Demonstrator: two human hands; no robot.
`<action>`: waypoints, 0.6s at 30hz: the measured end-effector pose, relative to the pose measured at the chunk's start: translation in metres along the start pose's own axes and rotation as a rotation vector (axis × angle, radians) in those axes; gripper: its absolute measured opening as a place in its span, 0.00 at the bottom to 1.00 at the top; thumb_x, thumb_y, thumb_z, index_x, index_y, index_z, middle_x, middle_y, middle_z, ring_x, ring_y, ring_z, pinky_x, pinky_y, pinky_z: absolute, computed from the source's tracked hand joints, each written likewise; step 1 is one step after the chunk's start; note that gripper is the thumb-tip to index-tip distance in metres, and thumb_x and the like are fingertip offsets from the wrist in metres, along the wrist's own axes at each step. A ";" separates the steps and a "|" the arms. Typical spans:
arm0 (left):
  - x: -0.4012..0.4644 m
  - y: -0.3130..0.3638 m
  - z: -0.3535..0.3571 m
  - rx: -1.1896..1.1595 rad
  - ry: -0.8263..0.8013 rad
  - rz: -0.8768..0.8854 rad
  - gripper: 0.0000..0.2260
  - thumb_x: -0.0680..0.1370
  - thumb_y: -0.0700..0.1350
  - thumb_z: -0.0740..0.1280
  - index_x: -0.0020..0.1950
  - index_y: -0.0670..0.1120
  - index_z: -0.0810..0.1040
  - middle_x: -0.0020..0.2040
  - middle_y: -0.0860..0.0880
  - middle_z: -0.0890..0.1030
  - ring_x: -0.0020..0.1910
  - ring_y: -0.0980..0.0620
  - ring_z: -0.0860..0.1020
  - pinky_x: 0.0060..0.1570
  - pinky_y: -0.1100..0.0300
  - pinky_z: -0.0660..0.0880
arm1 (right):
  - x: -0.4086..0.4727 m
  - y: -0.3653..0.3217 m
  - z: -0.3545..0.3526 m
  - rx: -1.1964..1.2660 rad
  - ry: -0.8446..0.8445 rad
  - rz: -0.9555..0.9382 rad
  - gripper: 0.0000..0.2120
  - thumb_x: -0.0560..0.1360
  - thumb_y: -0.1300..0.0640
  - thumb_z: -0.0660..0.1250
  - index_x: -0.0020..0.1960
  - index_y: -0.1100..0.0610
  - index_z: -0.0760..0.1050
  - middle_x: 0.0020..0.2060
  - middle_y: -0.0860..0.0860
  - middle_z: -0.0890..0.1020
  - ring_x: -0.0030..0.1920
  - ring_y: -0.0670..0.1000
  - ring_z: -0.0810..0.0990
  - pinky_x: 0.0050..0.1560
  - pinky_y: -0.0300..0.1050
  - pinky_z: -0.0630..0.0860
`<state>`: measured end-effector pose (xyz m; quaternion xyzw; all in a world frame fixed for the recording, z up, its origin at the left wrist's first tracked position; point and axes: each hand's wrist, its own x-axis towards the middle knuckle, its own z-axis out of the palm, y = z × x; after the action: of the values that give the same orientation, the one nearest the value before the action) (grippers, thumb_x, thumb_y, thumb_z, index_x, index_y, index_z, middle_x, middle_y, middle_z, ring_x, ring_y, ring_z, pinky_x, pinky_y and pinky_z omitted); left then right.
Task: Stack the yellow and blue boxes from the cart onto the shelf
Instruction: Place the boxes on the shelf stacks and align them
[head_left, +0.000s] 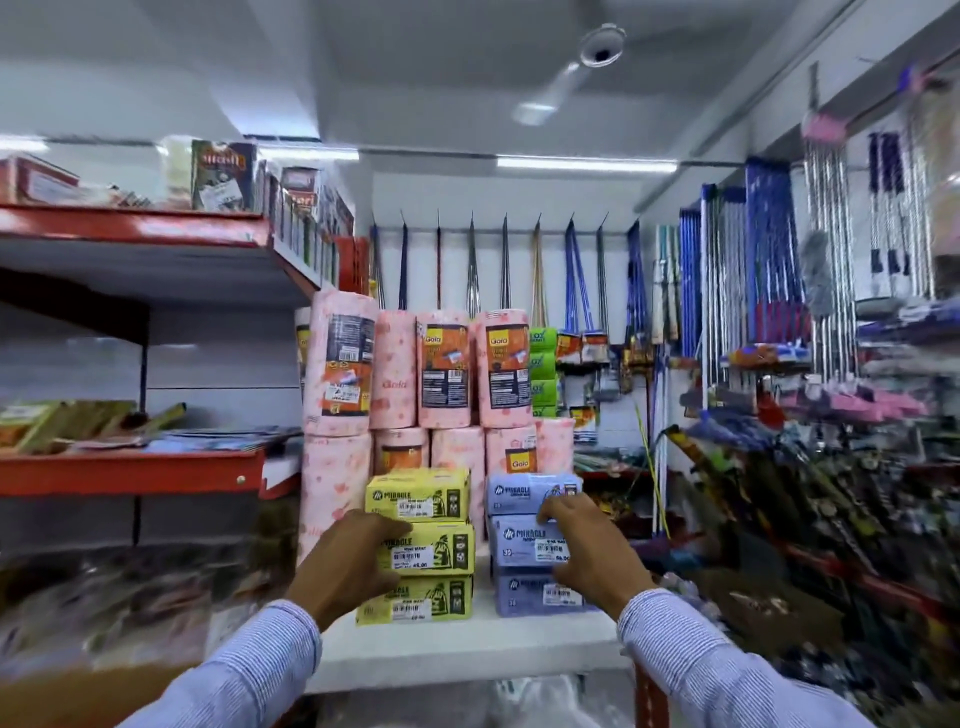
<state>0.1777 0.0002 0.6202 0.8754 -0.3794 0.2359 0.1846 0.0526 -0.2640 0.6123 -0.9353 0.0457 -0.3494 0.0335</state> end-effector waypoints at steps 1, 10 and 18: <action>0.002 0.000 0.003 0.013 -0.002 -0.001 0.27 0.66 0.49 0.77 0.64 0.51 0.78 0.61 0.50 0.83 0.58 0.50 0.80 0.60 0.54 0.77 | 0.000 0.002 0.003 -0.005 -0.003 0.003 0.26 0.61 0.65 0.77 0.54 0.51 0.71 0.53 0.51 0.75 0.53 0.53 0.73 0.48 0.46 0.75; 0.019 -0.006 0.015 -0.011 -0.012 -0.024 0.24 0.68 0.44 0.77 0.64 0.51 0.78 0.62 0.50 0.82 0.57 0.50 0.81 0.57 0.54 0.79 | 0.012 0.014 0.019 0.006 0.008 0.028 0.24 0.63 0.66 0.77 0.53 0.50 0.73 0.53 0.48 0.76 0.51 0.50 0.76 0.49 0.41 0.73; 0.017 -0.006 0.019 0.000 -0.018 -0.081 0.23 0.71 0.42 0.75 0.65 0.53 0.77 0.62 0.47 0.81 0.55 0.47 0.80 0.53 0.54 0.80 | 0.010 0.013 0.021 0.007 0.008 0.050 0.22 0.64 0.63 0.77 0.54 0.50 0.74 0.52 0.49 0.77 0.51 0.51 0.76 0.50 0.44 0.75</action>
<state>0.1972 -0.0149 0.6133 0.8921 -0.3453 0.2205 0.1903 0.0731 -0.2773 0.6016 -0.9323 0.0679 -0.3523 0.0453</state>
